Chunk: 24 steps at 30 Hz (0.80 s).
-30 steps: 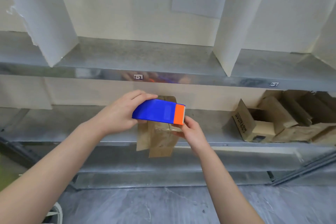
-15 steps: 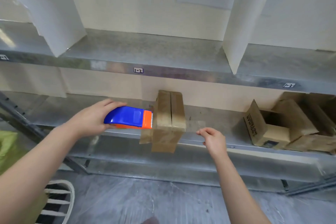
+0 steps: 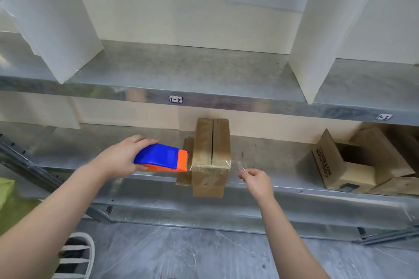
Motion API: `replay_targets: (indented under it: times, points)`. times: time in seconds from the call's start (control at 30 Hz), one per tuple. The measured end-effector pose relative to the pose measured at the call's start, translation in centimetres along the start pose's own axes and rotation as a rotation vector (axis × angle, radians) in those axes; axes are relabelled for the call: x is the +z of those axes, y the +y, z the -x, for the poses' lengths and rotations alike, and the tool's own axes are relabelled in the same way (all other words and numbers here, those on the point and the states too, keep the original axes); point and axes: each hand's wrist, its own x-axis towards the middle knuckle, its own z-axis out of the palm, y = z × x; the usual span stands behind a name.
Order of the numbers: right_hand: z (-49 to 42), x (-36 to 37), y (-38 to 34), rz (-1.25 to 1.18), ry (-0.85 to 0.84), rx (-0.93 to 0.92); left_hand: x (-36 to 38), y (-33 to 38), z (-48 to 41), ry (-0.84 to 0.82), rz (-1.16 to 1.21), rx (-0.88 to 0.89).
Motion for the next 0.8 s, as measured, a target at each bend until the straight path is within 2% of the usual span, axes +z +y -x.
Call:
replay_targets:
  times: [0.17,0.33,0.63,0.67,0.73,0.8]
  points:
    - [-1.1,2.9,-1.0,-0.06,-0.062,0.024,0.0,-0.3,-0.3,0.015,0.024,-0.003]
    - [-1.3,4.8,-1.2,-0.093,-0.052,0.046,0.3,-0.8,-0.5,0.02,0.031,-0.003]
    - [-2.6,3.1,-3.0,0.342,-0.133,0.09,0.0,-1.7,-1.4,0.026,0.015,0.022]
    - [-2.4,3.0,-2.9,0.332,-0.089,0.041,0.0,-1.9,-1.5,0.029,0.01,0.022]
    - [-1.3,3.1,-2.7,0.228,0.006,-0.197,0.1,-2.1,-1.5,0.03,0.006,0.026]
    - [0.1,3.8,-3.3,0.123,0.006,-0.431,0.1,-2.2,-1.7,0.032,-0.001,0.035]
